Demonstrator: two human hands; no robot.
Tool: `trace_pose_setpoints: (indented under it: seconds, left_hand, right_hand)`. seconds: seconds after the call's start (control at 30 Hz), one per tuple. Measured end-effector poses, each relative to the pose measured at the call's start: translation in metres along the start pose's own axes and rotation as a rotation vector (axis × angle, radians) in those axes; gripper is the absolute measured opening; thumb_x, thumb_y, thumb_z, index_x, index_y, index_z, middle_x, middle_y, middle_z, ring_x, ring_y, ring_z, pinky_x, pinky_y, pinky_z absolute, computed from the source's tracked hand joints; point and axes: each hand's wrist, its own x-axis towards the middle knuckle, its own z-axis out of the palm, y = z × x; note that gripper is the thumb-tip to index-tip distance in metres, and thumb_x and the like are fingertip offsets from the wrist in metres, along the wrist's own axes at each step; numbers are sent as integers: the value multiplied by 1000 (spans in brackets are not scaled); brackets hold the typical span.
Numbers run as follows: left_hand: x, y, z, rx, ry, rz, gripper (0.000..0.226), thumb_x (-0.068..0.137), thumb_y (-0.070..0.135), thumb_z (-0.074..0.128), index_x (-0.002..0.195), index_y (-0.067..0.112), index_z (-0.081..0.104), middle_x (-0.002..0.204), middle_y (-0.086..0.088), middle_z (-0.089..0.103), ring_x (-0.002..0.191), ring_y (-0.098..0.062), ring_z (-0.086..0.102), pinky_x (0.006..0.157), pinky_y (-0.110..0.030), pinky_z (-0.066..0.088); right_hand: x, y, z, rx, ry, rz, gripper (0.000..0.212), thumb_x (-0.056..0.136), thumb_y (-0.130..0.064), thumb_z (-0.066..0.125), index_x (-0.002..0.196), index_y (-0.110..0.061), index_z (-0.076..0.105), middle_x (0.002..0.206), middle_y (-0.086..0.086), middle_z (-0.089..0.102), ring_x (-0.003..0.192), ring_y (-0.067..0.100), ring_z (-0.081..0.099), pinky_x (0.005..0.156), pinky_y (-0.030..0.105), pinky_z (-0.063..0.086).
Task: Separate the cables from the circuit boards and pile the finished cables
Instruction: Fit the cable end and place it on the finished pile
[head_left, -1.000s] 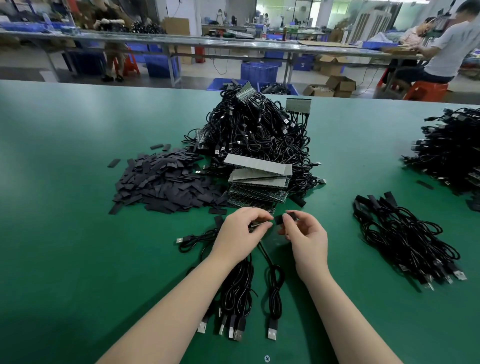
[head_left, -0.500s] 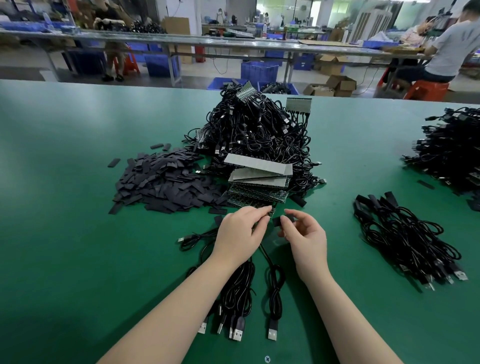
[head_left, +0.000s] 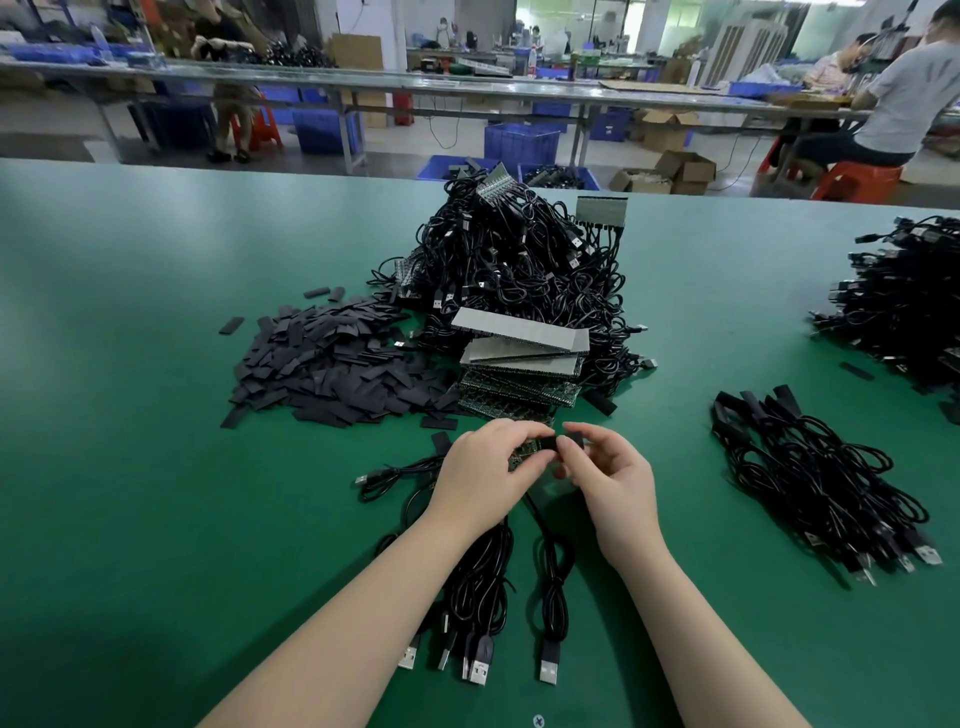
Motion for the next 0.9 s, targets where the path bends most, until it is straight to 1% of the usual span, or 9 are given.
trace_pose_setpoints:
  seconds: [0.1,0.2,0.27,0.43,0.57,0.7,0.77,0.8,0.9]
  left_hand:
    - [0,-2,0,-33,10,-21,27,89,41,61,115,35,67,113,17,65,104,2,57,84,-31,53]
    - [0,-3,1,-69,17,-29,27,89,42,61,114,36,67,113,17,65,105,2,57,85,-33,54]
    - [0,-4,1,-78,20,-36,25,88,42,61,113,37,67,112,18,65,105,2,57,84,-32,54]
    - [1,-4,1,-67,26,-20,24,88,45,59,108,37,69,106,20,67,102,5,58,85,-27,52]
    - [1,-4,2,-80,23,-26,24,85,49,56,103,38,68,96,26,63,97,6,58,76,-24,53]
    - [0,-4,1,-112,24,-42,19,85,46,58,101,40,66,101,24,63,96,4,58,74,-24,52]
    - [0,-3,1,-137,17,-30,18,85,41,61,102,39,66,101,24,62,95,4,58,71,-18,48]
    - [0,-3,0,-139,13,-18,19,85,38,62,104,38,67,102,23,62,95,5,57,71,-14,45]
    - [0,-1,0,-112,-1,24,30,89,26,61,119,30,66,108,19,59,101,4,55,80,-10,43]
  right_hand:
    - [0,-2,-5,21,-80,7,22,90,-10,72,105,-26,76,74,-2,69,72,11,68,69,19,54]
    - [0,-3,-5,5,-92,9,24,88,-12,73,99,-33,79,84,-2,75,75,9,69,70,18,54]
    - [0,-4,-4,-14,-87,0,24,88,-13,74,96,-35,79,85,-2,76,74,8,69,70,17,54]
    - [-1,-5,-4,-53,-66,-25,22,86,-15,77,89,-36,79,84,-4,77,75,6,69,69,15,52]
    - [-2,-4,-4,-75,-44,-42,22,85,-15,77,84,-37,79,84,-5,77,78,8,71,71,17,54]
    - [-2,-4,-3,-79,-80,-36,23,86,-16,76,87,-38,79,88,-5,77,82,9,71,74,16,53]
    - [-2,-3,-3,-90,-88,-44,22,87,-15,75,88,-37,79,88,-5,77,83,9,71,74,16,53]
    - [-1,-2,-3,-83,-76,-43,19,88,-15,75,88,-33,79,87,-4,77,82,8,71,73,15,53]
    - [0,0,-3,-6,-10,-19,11,89,-11,72,92,-21,76,84,-3,76,78,9,72,68,14,52]
